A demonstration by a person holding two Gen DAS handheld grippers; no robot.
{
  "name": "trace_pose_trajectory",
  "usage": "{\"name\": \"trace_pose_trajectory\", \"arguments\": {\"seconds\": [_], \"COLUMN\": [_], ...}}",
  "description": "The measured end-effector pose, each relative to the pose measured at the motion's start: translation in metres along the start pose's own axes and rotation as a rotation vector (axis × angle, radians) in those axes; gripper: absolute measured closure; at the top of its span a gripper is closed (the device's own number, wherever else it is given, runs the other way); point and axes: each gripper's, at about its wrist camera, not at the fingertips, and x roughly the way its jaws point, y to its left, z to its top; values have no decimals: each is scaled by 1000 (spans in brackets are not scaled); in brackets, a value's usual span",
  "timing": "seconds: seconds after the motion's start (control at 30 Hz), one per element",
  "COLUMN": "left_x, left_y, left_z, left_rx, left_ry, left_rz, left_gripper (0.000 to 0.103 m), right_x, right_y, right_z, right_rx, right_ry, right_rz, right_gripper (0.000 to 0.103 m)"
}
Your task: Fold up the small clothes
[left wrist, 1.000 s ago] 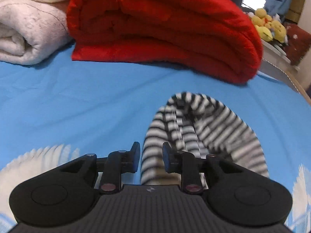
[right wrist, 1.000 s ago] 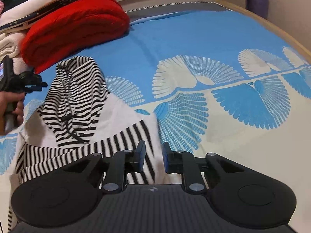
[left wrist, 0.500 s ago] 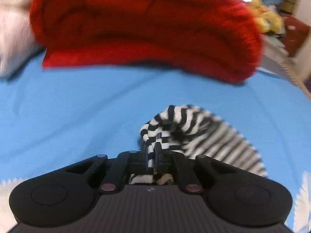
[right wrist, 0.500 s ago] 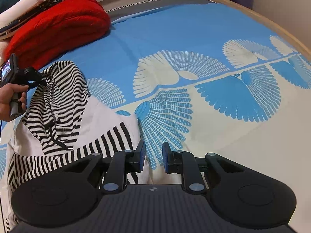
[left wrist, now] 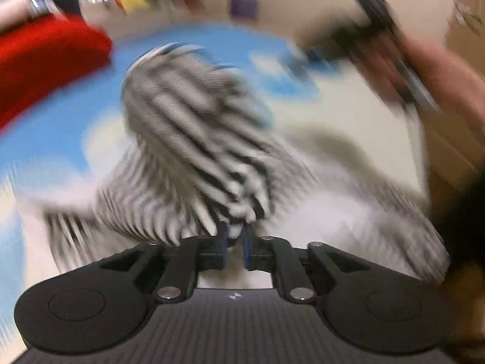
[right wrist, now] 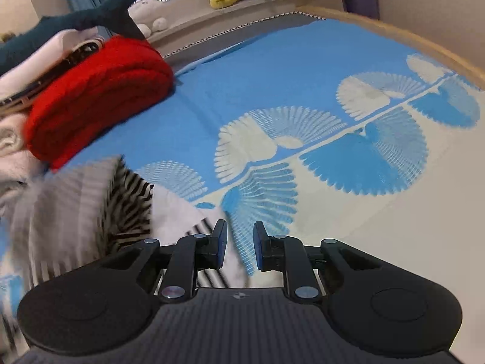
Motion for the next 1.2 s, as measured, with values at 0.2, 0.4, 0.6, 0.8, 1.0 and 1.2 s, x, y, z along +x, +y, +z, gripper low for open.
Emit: {"name": "trace_pose_trajectory", "arguments": {"seconds": [0.2,0.4,0.6,0.8,1.0,1.2], "left_x": [-36,17,59,63,-7,-22], "left_y": [15,84,75,66,83,109], "left_z": [-38,-41,-43,-69,-48,-69], "left_rx": [-410,-943,-995,-1011,-965,-1052], "left_ry": [-179,-155,-19,20,-312,-315], "left_rz": [75,160,147,151,251,273], "left_gripper": [54,57,57,102,102,102], "right_x": [-3,24,52,72,45,18], "right_y": [18,33,44,56,56,29], "right_z": [-19,-53,-89,-114,-82,-38], "right_rx": [12,-13,-30,-86,60,203], "right_ry": [85,283,453,497,299,67], "right_rz": [156,202,206,127,271,351], "right_gripper": [83,83,83,85,103,103]}}
